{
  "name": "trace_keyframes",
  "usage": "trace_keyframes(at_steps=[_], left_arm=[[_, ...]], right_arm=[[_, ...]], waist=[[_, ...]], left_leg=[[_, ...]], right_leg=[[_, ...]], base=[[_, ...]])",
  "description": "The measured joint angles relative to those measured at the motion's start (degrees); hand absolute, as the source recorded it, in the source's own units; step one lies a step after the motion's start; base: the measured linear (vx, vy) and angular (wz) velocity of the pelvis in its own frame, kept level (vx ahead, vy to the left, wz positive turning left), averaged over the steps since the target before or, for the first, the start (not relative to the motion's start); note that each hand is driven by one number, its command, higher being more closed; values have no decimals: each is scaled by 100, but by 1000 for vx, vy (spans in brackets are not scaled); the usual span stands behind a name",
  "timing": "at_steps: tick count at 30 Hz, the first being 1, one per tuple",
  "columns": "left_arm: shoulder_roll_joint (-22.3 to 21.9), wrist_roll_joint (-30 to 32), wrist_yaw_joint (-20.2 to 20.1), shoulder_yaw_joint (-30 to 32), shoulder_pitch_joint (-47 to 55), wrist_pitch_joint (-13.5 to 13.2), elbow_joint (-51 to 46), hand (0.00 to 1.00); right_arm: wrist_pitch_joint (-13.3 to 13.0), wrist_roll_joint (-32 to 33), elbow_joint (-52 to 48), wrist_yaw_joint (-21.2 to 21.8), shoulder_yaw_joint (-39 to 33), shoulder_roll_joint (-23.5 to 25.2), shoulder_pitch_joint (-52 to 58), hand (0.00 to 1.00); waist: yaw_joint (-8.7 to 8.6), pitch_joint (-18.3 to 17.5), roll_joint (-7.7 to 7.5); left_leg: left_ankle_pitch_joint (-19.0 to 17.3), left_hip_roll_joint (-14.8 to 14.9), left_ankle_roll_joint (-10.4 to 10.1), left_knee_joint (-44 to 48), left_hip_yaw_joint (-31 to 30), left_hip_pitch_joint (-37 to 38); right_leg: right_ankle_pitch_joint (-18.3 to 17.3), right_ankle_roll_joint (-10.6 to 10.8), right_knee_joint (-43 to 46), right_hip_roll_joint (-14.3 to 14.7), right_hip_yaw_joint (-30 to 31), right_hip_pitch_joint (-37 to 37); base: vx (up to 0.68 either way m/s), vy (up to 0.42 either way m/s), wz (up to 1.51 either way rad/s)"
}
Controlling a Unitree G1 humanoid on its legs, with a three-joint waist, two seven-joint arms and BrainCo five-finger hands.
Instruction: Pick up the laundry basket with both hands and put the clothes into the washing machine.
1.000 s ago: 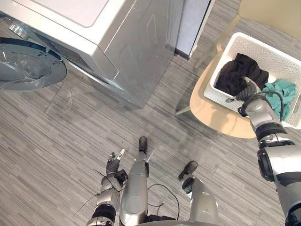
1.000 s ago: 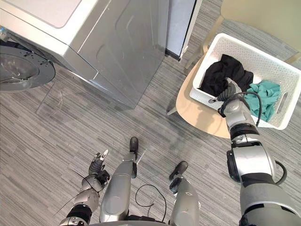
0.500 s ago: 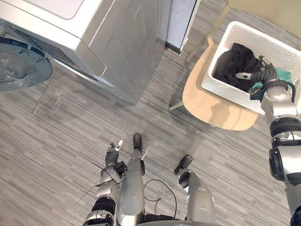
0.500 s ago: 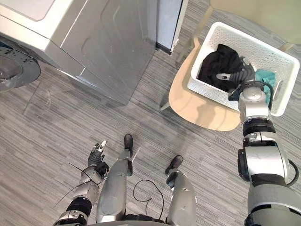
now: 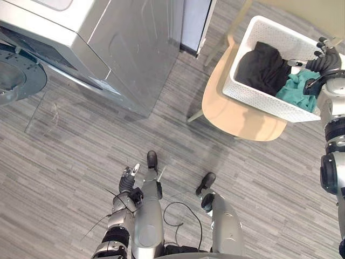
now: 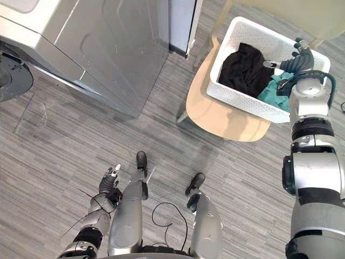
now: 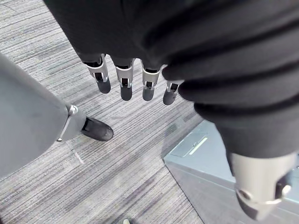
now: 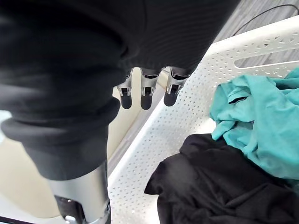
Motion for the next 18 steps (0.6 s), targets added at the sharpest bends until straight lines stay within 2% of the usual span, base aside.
trace_keyframes(at_steps=[3,6,11,12,18], left_arm=[[-6,-176,5,-35,7,-75,-291,0],[-114,-313,10,-36,41,-115,-616,0],[-311,-681,28,-146,59,-165,-1293,0],[-311,-734,101,-277,114,-178,-1612,0],[-563,-1233,74,-866,543,-197,-3207,0]], right_arm=[[88,-182,343,-57,201,-63,-79,0],[182,-213,505,-146,762,-181,-167,0],[178,-202,560,-163,1833,-600,-504,0],[175,-200,567,-165,2162,-667,-572,0],[165,-281,871,-129,3507,-1264,-823,0]], waist=[[6,-10,23],[8,-13,90],[0,-14,316],[0,-13,355],[42,-9,413]], left_leg=[[207,-92,-2,-308,-44,-115],[382,-238,-18,-576,-153,-222],[775,-520,-27,-1068,-396,-484],[875,-572,-37,-1198,-510,-573],[1133,-883,-104,-1258,-962,-1044]], right_leg=[[-2,0,61,-70,-96,-221],[-91,17,312,-244,-154,-488],[-518,-4,1116,-647,-373,-1055],[-668,-31,1404,-808,-477,-1205],[-1199,-179,2492,-1394,-761,-1761]], base=[[47,-18,18],[57,-23,22],[18,-44,44],[2,-62,58],[-23,-82,56]])
